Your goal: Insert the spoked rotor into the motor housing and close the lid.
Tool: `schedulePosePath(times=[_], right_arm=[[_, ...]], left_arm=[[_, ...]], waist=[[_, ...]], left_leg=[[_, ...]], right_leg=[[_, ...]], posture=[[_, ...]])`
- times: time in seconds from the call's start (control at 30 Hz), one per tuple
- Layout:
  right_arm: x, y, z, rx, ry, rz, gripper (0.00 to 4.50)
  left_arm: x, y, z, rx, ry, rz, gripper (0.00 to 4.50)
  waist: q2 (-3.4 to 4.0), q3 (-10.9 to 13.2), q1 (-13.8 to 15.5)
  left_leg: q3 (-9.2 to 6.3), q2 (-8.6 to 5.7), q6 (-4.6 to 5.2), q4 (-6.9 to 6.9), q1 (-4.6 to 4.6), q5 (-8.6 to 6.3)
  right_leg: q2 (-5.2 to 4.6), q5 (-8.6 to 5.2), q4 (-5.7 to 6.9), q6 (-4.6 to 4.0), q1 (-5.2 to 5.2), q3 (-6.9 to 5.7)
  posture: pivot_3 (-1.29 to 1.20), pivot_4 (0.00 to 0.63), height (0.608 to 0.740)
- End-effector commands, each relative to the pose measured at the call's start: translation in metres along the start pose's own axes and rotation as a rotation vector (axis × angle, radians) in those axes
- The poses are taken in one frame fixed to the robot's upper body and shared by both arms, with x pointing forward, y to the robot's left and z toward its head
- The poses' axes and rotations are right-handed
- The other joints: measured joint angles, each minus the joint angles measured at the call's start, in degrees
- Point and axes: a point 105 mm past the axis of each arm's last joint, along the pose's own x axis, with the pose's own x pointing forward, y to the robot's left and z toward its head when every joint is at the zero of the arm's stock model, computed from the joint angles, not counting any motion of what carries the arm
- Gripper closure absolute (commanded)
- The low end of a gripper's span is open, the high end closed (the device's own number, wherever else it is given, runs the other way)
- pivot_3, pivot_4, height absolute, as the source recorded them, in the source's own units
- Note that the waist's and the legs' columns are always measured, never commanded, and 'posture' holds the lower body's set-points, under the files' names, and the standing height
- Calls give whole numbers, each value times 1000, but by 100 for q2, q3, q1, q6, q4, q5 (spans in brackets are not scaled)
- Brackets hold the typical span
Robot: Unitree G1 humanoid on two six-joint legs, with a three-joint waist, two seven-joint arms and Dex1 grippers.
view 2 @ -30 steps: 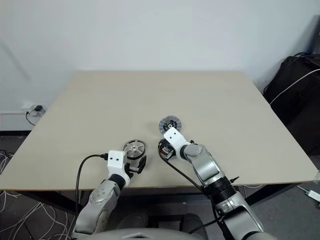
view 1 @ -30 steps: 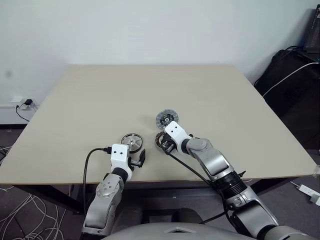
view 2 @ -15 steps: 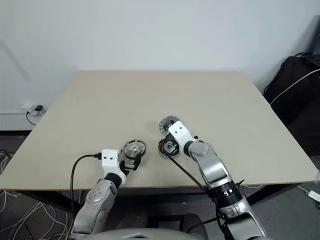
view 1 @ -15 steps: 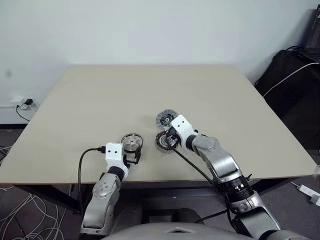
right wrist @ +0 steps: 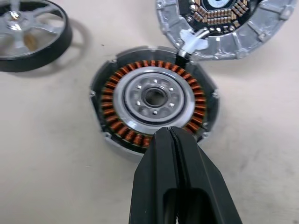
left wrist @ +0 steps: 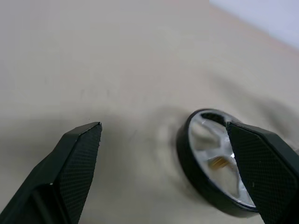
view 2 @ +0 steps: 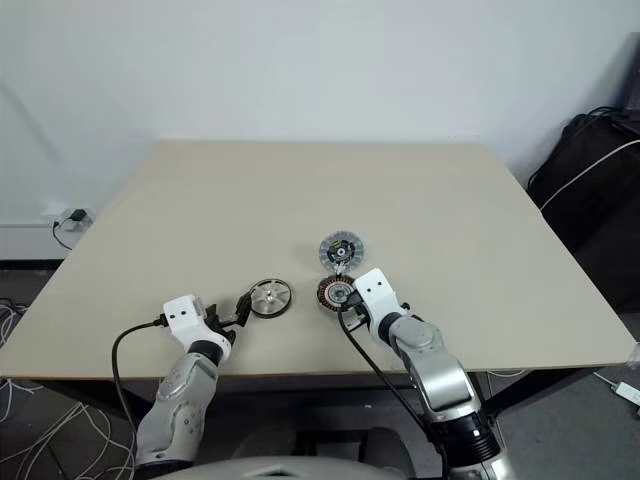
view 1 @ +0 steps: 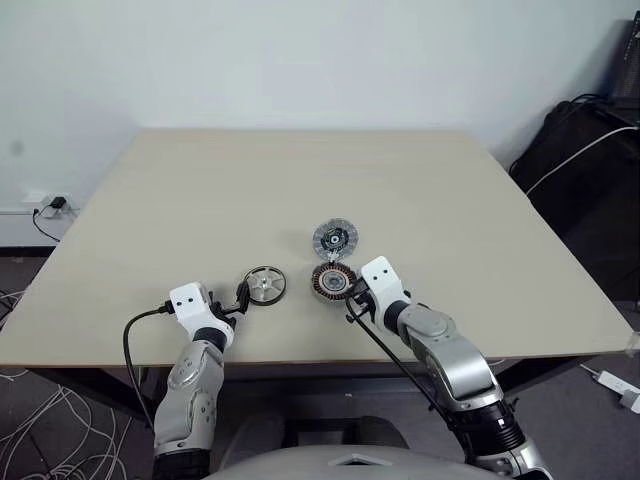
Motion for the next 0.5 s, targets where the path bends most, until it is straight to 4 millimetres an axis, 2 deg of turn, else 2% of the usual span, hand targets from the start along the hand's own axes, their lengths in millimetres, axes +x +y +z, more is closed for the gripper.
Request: schedulePosePath(times=[0.03, 0.2, 0.37, 0.5], right_arm=[[-4, -2, 15, -3, -56, -24, 4469], [-7, -4, 15, 6, -59, -40, 4469], [-8, -8, 16, 17, -61, -55, 4469], [-8, -7, 15, 22, -60, -56, 4469]], left_arm=[[8, -19, 5, -93, -1, -80, 0], [10, -34, -1, -203, 66, -156, 0], [7, -33, -14, -233, 152, -138, 0], [2, -40, -20, -298, 195, -184, 0]], waist=[[-7, 4, -1], [-7, 3, -9], [-8, 4, -10], [-3, 1, -9]], left_leg=[[0, 0, 0, 2, 0, 0], [0, 0, -1, 5, 0, 0], [-1, 1, -1, 5, 0, 1], [-1, 0, -1, 5, 3, 1]], right_leg=[[0, 0, 0, 1, 2, 0], [2, 1, -2, 2, 2, 1], [5, 1, -1, 1, 1, 2], [4, 1, 0, 2, 4, 3]], posture=[[0, 0, 740], [0, 0, 740], [0, 0, 740], [0, 0, 740]])
